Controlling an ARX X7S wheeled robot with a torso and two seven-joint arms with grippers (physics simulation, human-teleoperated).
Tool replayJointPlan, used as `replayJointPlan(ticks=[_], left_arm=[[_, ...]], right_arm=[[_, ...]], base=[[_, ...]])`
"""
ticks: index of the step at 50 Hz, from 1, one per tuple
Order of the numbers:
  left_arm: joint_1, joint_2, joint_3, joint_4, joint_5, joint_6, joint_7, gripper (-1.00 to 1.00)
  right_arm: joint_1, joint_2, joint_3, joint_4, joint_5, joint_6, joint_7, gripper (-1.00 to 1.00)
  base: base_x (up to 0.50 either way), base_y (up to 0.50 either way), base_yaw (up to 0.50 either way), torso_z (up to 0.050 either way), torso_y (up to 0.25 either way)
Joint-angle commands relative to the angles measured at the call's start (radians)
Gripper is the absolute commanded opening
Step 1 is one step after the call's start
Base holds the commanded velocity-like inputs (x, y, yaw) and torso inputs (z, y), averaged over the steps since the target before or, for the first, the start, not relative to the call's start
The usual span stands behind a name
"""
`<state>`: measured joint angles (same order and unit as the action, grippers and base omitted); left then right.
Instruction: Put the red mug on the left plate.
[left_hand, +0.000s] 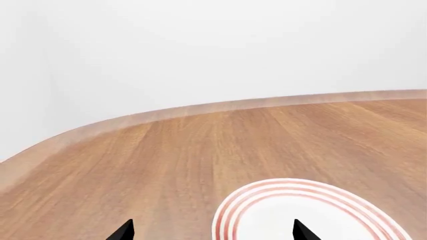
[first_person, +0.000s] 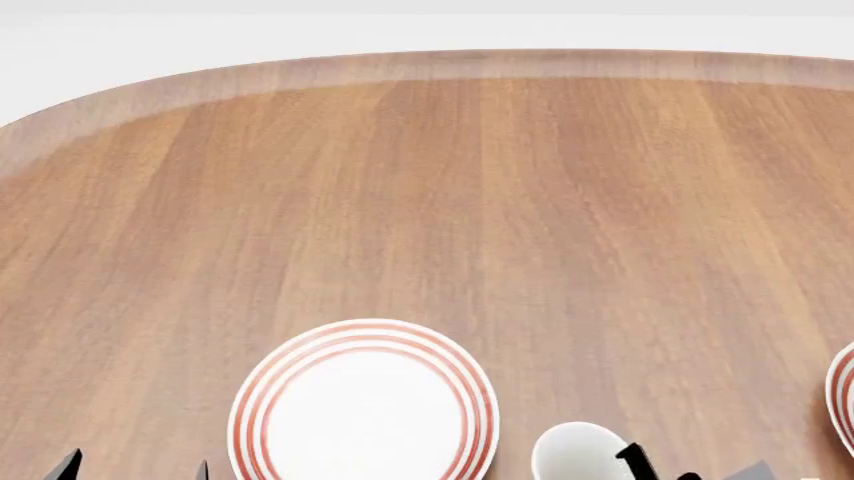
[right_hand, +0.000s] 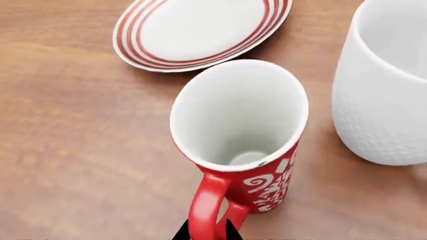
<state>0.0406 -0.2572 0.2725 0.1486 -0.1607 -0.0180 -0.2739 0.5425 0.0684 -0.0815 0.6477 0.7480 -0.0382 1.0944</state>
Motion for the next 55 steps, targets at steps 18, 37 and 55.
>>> replayJointPlan(ticks=[18,37,55], left_arm=[[0.002,-0.011,0.008,0.009,-0.009,0.001,-0.012,1.00],[0.006,-0.019,0.011,0.017,-0.016,0.004,-0.020,1.00],[0.007,-0.026,0.013,0.025,-0.021,0.005,-0.029,1.00]], right_arm=[[-0.146,0.062,-0.150,-0.485,-0.016,0.109,0.073,-1.00],[-0.208,0.131,-0.378,-0.925,-0.044,0.200,-0.014,-1.00],[-0.197,0.140,-0.558,-0.916,-0.074,0.182,-0.241,-1.00]], base=[[0.00,0.00,0.00,0.000,0.000],[0.00,0.00,0.00,0.000,0.001],[0.00,0.00,0.00,0.000,0.000]])
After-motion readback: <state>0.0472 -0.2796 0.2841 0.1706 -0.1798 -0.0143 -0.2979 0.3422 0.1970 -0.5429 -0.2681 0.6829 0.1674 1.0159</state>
